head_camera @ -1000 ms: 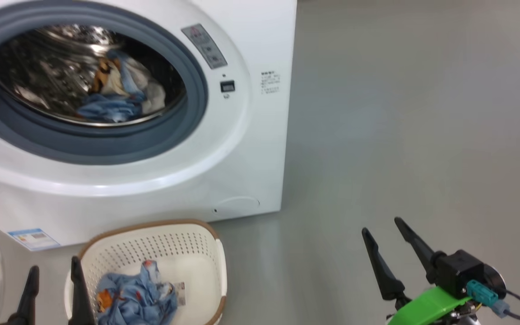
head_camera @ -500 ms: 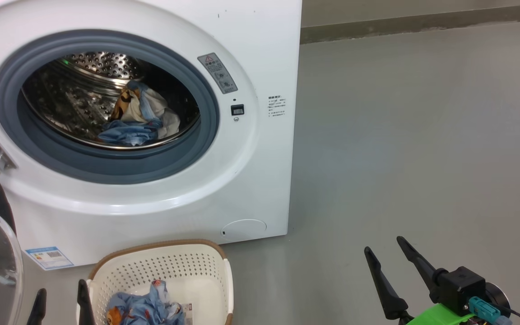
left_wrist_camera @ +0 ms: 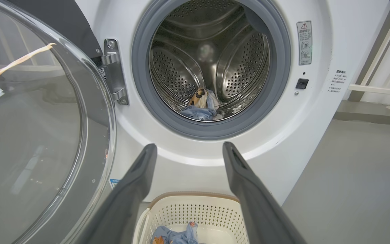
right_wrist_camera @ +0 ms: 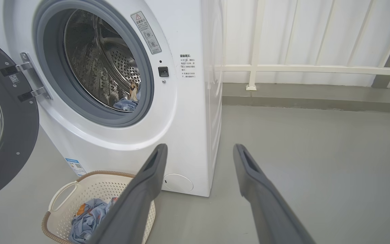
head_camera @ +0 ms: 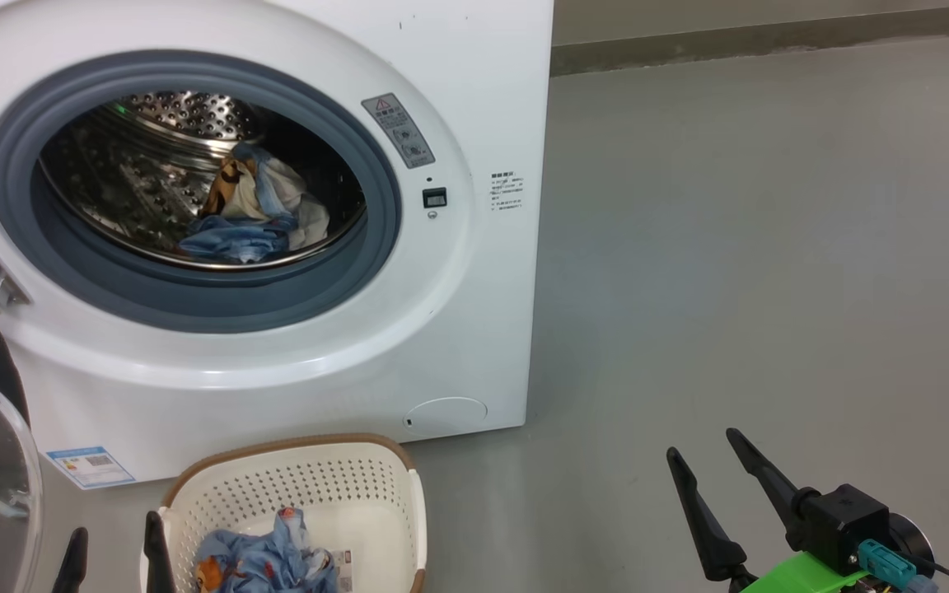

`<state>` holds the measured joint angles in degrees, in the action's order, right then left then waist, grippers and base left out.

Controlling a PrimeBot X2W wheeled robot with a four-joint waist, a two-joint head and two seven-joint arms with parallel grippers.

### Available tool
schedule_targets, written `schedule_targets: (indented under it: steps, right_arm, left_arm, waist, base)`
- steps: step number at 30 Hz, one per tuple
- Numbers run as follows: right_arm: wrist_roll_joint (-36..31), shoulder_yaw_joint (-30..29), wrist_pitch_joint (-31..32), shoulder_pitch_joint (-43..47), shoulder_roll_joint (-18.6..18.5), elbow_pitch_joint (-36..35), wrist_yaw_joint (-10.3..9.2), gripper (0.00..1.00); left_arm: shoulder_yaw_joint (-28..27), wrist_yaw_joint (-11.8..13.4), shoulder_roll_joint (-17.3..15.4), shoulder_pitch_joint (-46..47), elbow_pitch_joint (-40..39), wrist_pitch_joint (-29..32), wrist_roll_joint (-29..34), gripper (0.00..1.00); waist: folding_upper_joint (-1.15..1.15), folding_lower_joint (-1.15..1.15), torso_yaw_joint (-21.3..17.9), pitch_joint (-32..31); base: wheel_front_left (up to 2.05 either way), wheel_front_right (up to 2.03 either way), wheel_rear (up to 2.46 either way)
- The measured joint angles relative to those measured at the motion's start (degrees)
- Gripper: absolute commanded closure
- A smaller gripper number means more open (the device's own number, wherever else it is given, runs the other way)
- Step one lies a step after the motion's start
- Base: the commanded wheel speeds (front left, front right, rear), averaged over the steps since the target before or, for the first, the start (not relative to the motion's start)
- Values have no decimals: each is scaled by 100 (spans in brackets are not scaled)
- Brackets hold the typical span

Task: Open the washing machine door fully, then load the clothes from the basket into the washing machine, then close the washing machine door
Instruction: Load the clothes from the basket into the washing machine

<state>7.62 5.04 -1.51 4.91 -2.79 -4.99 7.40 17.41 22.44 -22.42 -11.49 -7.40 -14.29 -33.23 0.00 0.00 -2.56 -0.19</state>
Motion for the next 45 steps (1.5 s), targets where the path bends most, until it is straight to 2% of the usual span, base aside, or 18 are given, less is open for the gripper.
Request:
schedule_targets:
  steps: [12,17,22,37,45]
  right_arm:
    - [1,2,0,0,1,-11,0,0]
    - [2,36,29,-4,1,-63,0,0]
    - [1,93,33,-77,4,-93,0,0]
    - [86,421,-305,-1082,-4,-135,0,0]
    - [356,638,-727,-1700,-16,45,0,0]
  left_arm:
    - [64,-10,33,19,118,2,-4,0]
    - [151,-267,131,319,581,10,-81,0]
    - [327,-557,294,826,1494,197,-241,0]
    - [657,-1863,748,3459,5175,879,-573,0]
    - [668,-2170,708,4732,6424,1199,-609,0]
  waist:
    - [0,0,-22,79]
    - [0,0,-21,229]
    - [0,0,-50,444]
    - [0,0,-276,1652]
    - [0,0,-564,2532]
  base:
    - [0,0,0]
    - [0,0,0]
    - [0,0,0]
    - [0,0,0]
    - [0,0,0]
